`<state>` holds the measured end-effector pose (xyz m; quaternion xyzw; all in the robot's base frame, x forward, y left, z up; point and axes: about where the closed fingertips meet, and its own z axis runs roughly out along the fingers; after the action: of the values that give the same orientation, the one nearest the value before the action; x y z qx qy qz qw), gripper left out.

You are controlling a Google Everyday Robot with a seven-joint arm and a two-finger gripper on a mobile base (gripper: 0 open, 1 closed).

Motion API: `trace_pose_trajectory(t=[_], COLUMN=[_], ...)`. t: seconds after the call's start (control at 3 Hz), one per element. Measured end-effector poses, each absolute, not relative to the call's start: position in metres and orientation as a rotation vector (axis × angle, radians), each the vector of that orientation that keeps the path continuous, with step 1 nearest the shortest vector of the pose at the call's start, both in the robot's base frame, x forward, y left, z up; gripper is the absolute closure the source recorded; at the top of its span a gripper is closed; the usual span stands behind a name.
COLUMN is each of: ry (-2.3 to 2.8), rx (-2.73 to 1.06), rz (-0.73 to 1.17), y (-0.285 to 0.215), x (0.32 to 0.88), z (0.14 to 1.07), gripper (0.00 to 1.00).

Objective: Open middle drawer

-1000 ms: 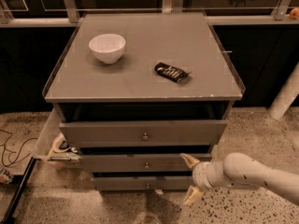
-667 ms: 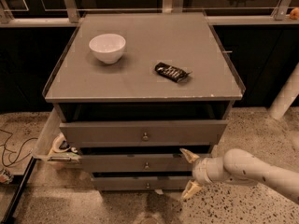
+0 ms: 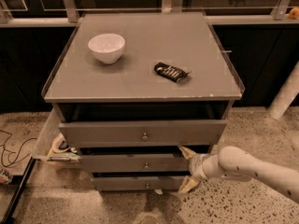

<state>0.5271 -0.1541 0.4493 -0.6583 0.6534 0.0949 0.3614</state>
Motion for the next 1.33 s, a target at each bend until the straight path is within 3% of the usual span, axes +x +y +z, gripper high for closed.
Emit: trace_pose_trajectory(t=[1.33], ry=[1.674], rx=[-1.691], rz=[0.244], y=[-0.164], x=[0.579], z=[0.398], gripper=[0.00])
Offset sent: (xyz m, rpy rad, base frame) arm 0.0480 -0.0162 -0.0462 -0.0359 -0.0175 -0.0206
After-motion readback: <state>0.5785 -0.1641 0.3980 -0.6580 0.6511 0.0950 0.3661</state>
